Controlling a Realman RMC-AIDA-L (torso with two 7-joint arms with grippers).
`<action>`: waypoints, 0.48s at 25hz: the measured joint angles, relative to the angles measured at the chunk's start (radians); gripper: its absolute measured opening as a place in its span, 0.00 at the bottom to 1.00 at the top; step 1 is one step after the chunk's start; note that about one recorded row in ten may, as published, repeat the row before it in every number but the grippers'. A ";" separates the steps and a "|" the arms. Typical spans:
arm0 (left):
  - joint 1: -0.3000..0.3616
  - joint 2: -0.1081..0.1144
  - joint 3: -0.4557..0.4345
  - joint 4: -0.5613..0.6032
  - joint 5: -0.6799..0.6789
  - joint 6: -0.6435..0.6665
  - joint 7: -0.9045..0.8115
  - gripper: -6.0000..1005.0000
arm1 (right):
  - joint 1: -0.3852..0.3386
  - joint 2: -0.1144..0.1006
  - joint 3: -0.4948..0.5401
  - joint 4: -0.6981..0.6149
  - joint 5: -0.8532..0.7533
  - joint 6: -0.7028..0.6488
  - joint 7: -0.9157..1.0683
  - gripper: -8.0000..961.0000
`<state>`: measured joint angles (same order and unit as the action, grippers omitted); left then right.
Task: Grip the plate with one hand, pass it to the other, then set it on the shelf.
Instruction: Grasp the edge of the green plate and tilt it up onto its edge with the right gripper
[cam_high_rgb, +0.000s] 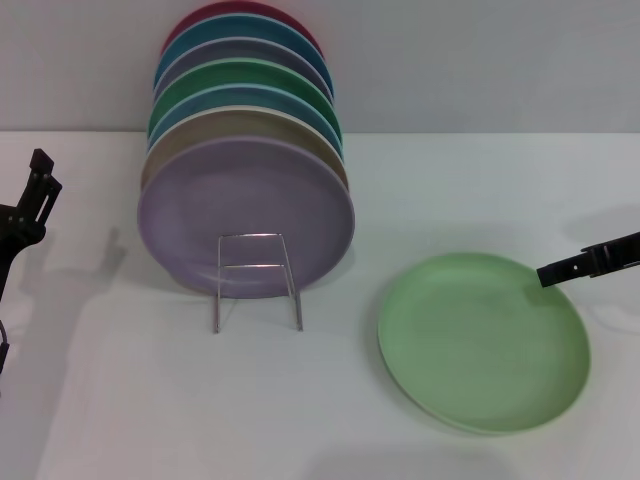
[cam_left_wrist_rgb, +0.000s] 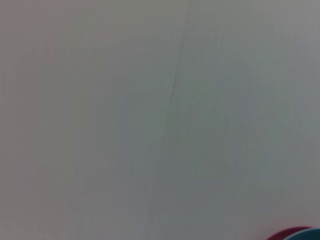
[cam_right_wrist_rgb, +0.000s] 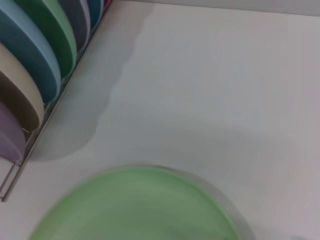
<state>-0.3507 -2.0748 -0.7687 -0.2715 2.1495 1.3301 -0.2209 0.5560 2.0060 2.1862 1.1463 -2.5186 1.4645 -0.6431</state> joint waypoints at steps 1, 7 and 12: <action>0.001 0.000 0.000 0.000 0.000 0.000 0.000 0.86 | -0.001 0.000 0.000 -0.001 -0.003 -0.001 0.002 0.68; 0.002 0.001 0.001 0.000 -0.001 0.001 0.000 0.86 | -0.004 0.004 0.005 -0.032 -0.016 -0.008 0.004 0.68; 0.002 0.001 -0.001 0.006 0.000 0.000 0.000 0.86 | -0.004 0.006 0.000 -0.073 -0.016 -0.027 0.004 0.68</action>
<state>-0.3487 -2.0740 -0.7694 -0.2656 2.1490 1.3305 -0.2209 0.5523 2.0124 2.1861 1.0734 -2.5344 1.4372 -0.6393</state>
